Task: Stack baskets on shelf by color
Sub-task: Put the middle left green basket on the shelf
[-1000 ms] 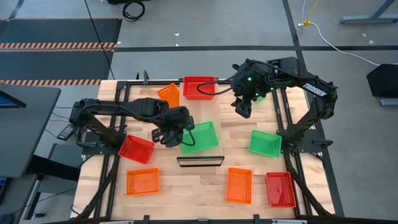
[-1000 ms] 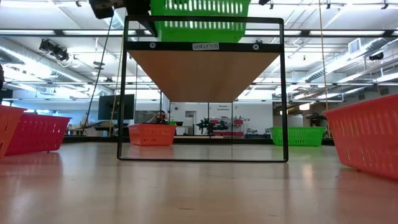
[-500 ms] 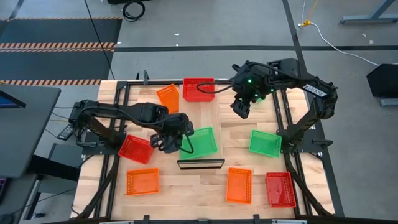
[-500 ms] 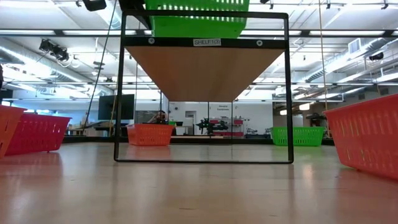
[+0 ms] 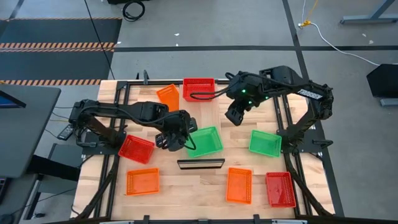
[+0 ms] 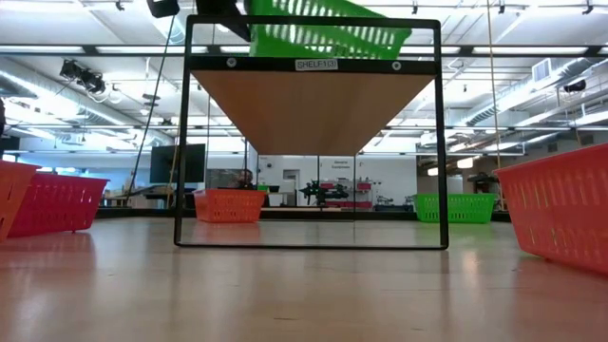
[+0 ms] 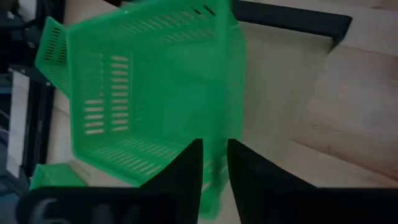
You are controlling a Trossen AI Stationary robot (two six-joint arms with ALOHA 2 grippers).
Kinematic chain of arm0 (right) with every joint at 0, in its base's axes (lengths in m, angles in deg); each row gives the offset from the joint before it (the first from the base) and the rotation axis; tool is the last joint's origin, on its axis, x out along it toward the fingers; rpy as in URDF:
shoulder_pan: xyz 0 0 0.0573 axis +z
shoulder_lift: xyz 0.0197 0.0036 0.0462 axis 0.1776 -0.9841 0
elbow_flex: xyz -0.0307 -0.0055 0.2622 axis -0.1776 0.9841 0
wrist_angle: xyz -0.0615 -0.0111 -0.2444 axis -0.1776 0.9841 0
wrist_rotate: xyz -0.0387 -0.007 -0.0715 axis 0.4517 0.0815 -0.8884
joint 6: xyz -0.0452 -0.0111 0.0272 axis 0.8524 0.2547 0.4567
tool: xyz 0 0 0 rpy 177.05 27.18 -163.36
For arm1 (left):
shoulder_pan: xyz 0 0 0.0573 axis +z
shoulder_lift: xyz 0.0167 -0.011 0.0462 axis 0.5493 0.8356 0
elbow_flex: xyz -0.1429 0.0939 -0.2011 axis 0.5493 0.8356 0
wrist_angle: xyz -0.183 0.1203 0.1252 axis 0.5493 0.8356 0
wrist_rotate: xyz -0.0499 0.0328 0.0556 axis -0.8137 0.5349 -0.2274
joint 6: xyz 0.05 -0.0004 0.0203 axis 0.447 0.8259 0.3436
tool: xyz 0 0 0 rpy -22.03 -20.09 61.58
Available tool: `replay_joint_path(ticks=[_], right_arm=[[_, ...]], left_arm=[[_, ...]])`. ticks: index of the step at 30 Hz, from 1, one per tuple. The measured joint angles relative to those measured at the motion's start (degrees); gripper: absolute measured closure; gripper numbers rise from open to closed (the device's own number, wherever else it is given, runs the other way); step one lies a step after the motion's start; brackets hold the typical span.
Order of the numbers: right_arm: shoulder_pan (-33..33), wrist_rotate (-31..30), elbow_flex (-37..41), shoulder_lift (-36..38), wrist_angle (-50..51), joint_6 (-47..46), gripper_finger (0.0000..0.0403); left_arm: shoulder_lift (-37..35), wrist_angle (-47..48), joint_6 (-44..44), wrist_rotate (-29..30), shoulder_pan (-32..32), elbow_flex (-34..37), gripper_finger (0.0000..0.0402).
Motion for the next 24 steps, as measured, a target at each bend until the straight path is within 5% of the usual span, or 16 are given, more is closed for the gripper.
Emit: replay_joint_path(ticks=[7,14,24], right_arm=[[1.76,0.94,4.25,-0.27,-2.4,-0.18,0.0183],[3.27,1.13,11.42,-0.28,-5.79,0.53,0.0183],[0.71,-6.33,22.69,-0.3,-12.95,8.58,0.0183]], left_arm=[[-0.02,-0.11,-3.26,2.69,0.0,0.0,0.0295],[-0.78,-0.15,-7.56,14.91,0.02,-0.01,0.0282],[-6.61,0.19,-17.76,15.99,0.09,-0.11,0.0284]])
